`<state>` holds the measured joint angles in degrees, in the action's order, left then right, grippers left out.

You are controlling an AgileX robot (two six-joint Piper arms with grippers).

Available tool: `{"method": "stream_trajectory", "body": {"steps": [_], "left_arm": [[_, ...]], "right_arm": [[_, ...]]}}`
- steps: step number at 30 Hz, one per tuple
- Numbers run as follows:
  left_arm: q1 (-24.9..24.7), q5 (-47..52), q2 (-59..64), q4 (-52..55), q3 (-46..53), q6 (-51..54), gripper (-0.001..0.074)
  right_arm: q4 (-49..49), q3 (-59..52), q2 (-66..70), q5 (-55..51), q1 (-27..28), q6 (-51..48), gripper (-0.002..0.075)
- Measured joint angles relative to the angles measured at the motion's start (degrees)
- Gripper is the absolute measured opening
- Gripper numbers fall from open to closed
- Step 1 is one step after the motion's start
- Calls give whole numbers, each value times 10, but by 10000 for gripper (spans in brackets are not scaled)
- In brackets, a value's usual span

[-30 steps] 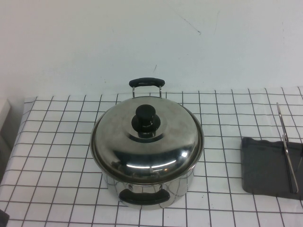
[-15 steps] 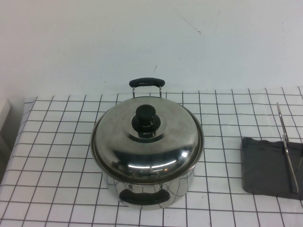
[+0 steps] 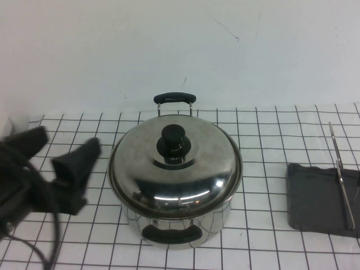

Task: Put pot lid on rack
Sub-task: Open the pot

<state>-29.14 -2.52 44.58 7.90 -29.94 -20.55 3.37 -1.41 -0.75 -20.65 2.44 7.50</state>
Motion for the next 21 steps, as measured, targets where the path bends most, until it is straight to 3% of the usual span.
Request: {"method": "stream_trajectory", "body": {"steps": [4,10,21], "left_arm": [[-55,-102,102,4,-1,28,641],[-61,-227,238,-7,-16,37,641],[-66,-304,423,7,-117,6,641]], "right_arm": [[0,0,0,0,0,0,-2],[0,0,0,0,0,0,-2],[0,0,0,0,0,0,-2]]}}
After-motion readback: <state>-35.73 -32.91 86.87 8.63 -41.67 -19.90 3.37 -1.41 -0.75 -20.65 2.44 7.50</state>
